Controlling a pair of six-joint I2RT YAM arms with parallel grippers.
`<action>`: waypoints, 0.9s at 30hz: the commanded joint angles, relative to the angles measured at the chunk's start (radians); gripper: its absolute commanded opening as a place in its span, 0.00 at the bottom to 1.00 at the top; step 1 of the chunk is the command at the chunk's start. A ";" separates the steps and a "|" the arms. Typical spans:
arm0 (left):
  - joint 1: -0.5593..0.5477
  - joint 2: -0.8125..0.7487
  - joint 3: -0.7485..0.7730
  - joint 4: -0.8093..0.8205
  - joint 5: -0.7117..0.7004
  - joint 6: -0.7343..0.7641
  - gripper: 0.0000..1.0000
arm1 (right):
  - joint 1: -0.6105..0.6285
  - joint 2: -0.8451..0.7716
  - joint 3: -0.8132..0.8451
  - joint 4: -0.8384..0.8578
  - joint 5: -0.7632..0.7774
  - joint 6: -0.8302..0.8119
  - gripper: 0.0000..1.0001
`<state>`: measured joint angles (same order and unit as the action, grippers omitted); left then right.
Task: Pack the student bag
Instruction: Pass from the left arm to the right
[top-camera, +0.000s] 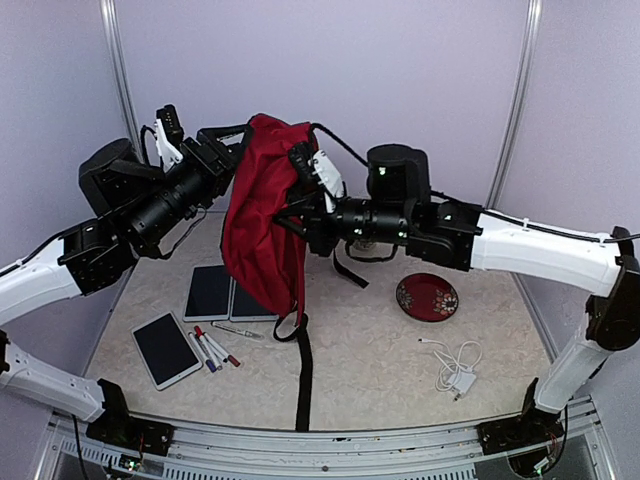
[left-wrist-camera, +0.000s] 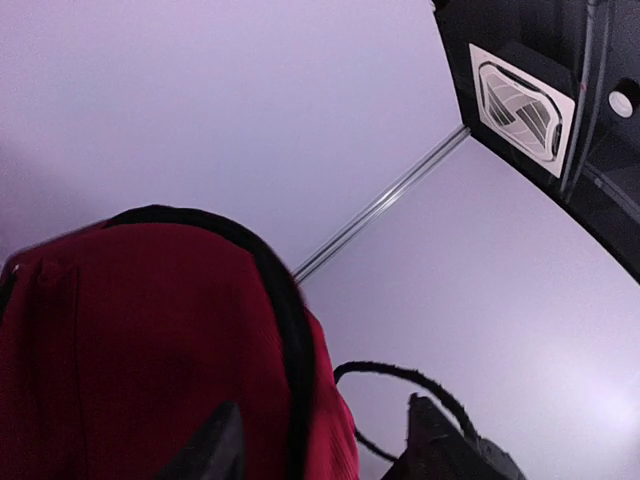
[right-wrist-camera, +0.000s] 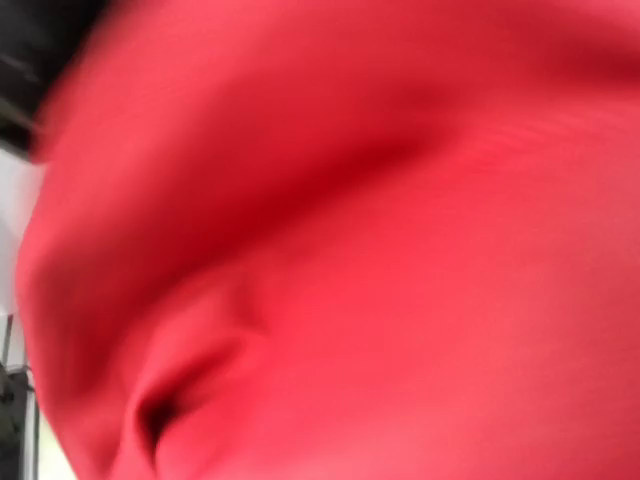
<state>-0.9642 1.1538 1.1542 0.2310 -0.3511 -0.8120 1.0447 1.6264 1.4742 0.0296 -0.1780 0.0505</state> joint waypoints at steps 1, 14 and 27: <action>-0.002 -0.073 0.067 -0.105 0.096 0.254 0.99 | -0.054 -0.194 0.028 -0.112 -0.234 -0.156 0.00; 0.080 -0.186 -0.006 -0.319 0.314 0.553 0.99 | -0.153 -0.389 0.014 -0.358 -0.768 -0.474 0.00; 0.151 -0.134 -0.232 -0.085 0.543 0.858 0.99 | -0.155 -0.183 0.224 -0.824 -0.736 -0.784 0.00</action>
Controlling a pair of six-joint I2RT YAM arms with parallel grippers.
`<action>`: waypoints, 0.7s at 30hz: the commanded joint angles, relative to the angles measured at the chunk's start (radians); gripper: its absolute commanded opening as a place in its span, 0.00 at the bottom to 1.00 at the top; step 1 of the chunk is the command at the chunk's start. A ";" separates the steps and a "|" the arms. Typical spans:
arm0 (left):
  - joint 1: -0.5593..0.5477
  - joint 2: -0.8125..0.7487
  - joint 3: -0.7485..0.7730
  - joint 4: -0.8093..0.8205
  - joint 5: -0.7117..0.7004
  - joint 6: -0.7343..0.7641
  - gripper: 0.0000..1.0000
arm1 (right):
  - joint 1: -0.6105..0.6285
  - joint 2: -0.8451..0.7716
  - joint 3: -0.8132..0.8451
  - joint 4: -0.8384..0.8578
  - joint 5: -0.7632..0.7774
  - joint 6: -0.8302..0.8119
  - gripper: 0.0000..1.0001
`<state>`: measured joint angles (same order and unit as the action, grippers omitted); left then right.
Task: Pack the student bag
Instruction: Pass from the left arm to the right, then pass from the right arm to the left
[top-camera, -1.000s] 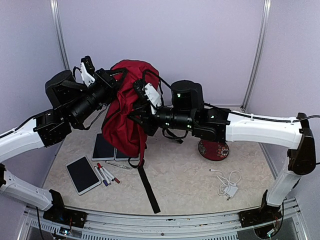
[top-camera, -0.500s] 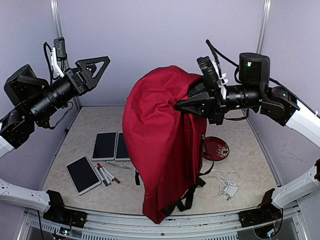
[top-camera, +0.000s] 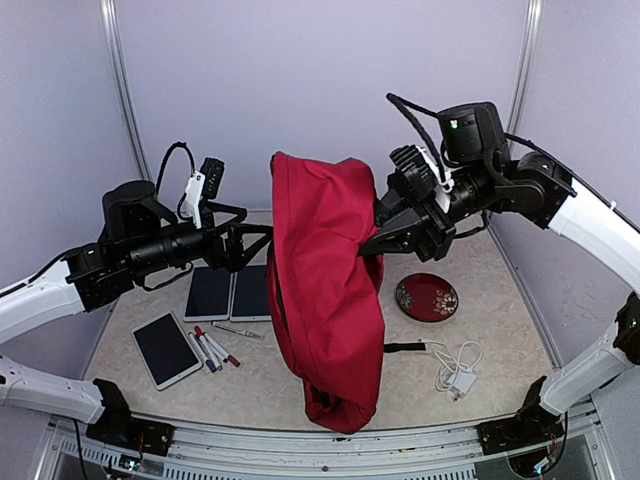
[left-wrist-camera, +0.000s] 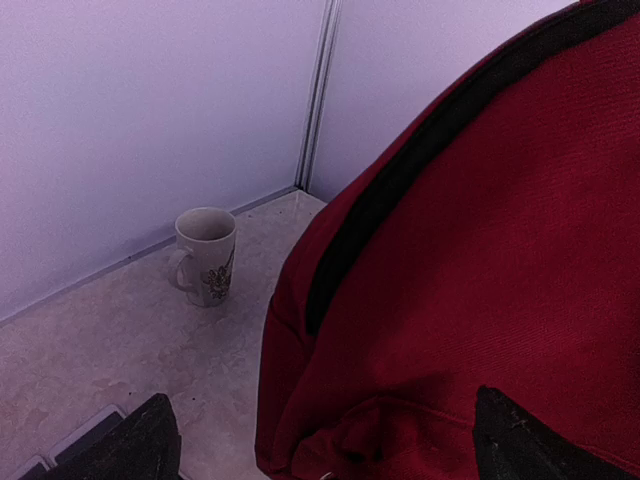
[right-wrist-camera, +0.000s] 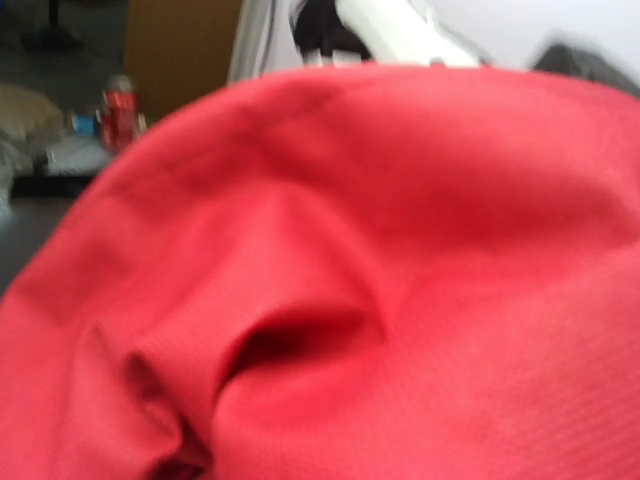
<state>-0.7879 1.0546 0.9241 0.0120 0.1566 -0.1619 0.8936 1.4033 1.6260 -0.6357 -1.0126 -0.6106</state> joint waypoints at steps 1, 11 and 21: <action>-0.033 -0.033 0.008 0.126 0.032 0.258 0.99 | -0.004 0.057 0.084 -0.214 0.126 -0.153 0.00; -0.039 0.073 0.054 0.027 0.164 0.594 0.99 | -0.002 0.185 0.254 -0.562 0.105 -0.348 0.00; -0.033 0.280 0.229 0.063 0.329 0.708 0.61 | 0.000 0.215 0.271 -0.643 0.054 -0.425 0.00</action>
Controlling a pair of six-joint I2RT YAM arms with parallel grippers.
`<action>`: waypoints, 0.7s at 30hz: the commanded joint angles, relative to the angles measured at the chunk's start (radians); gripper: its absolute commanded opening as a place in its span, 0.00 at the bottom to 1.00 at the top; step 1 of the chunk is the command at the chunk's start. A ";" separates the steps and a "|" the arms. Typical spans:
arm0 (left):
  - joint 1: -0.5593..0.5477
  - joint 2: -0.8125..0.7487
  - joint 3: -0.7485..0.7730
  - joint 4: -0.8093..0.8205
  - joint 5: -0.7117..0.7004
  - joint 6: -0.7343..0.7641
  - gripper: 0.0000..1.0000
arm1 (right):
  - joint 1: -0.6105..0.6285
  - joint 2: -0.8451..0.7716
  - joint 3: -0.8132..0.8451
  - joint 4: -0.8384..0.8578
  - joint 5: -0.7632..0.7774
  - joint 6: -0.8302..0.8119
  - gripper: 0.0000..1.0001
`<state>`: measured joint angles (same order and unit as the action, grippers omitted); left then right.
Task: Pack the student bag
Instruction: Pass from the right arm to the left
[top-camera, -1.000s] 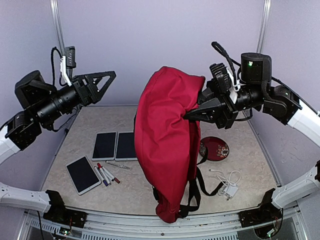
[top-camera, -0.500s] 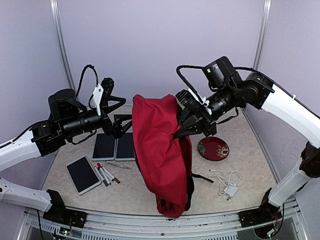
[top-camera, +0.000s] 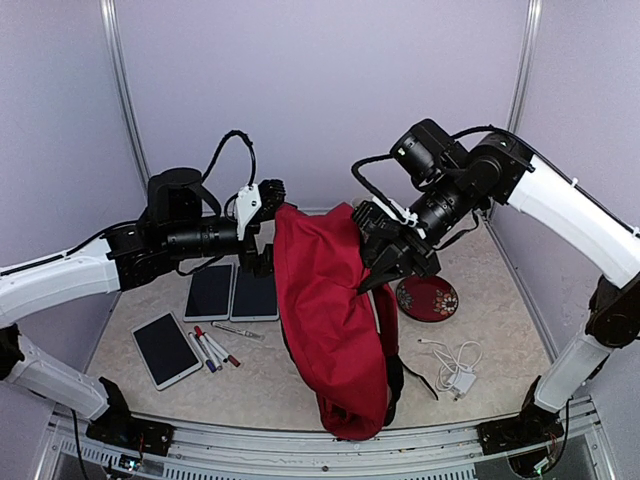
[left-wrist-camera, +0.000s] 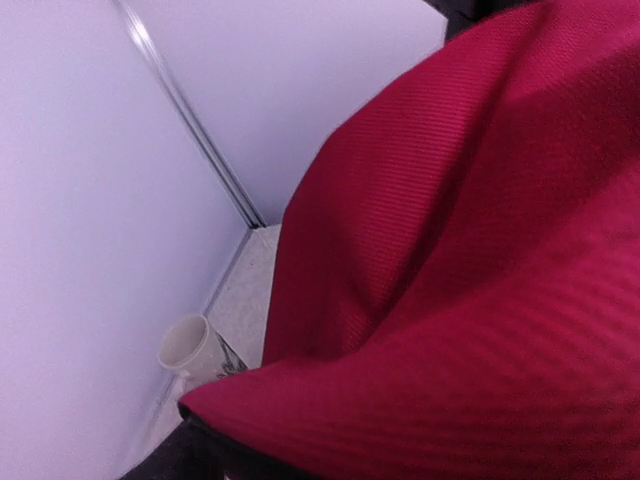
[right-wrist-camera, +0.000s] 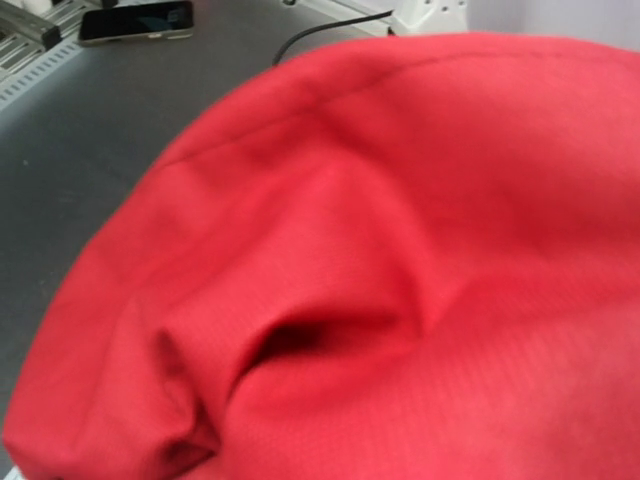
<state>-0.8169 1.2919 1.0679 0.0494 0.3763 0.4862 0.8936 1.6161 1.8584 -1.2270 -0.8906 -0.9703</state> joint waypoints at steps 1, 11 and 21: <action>-0.009 0.050 0.092 0.028 0.121 0.049 0.49 | 0.000 -0.004 0.036 -0.055 -0.075 -0.070 0.00; -0.036 -0.043 0.044 0.100 -0.203 -0.202 0.00 | -0.026 -0.351 -0.385 0.680 0.153 0.359 0.44; -0.109 0.089 0.407 -0.222 -0.758 -0.495 0.00 | -0.016 -0.325 -0.227 0.825 0.650 0.826 1.00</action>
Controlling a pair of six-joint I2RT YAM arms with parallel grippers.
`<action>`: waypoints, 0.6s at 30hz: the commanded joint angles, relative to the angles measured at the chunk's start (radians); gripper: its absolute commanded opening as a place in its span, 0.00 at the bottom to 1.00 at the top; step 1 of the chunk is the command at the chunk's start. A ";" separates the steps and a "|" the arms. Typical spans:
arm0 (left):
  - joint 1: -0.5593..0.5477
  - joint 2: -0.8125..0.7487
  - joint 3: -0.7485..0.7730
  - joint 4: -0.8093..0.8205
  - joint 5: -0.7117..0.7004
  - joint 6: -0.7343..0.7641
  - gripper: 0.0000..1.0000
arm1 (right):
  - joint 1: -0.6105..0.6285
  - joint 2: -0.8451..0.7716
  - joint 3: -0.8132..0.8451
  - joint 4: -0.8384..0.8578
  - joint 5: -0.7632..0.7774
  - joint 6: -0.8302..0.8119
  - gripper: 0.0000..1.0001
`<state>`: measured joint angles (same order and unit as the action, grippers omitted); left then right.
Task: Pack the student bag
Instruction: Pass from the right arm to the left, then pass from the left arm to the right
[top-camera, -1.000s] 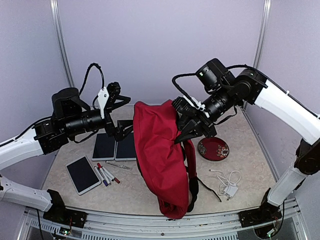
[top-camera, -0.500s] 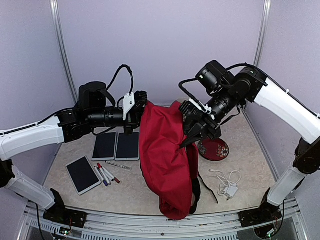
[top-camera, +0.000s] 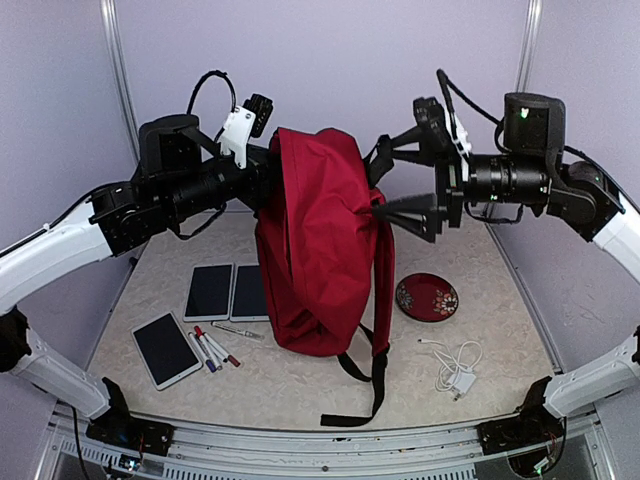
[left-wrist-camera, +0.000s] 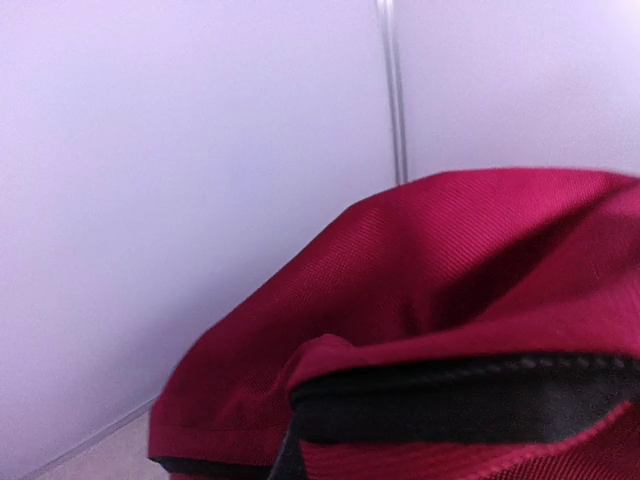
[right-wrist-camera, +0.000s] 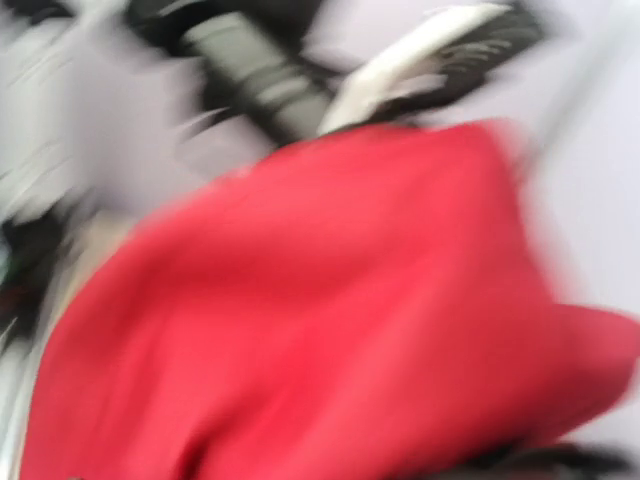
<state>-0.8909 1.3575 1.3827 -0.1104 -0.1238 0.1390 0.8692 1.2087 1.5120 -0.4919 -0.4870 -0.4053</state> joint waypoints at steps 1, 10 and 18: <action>-0.046 0.033 0.099 -0.065 -0.289 -0.155 0.00 | 0.024 0.106 0.149 0.074 0.288 0.284 1.00; -0.067 0.101 0.147 -0.084 -0.364 -0.170 0.00 | 0.254 0.312 0.284 0.066 0.800 0.269 1.00; -0.065 0.080 0.102 -0.034 -0.337 -0.085 0.00 | 0.205 0.374 0.170 0.115 1.015 0.222 1.00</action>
<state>-0.9508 1.4837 1.4929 -0.2451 -0.4664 0.0128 1.1103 1.6024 1.7489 -0.4362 0.3943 -0.1703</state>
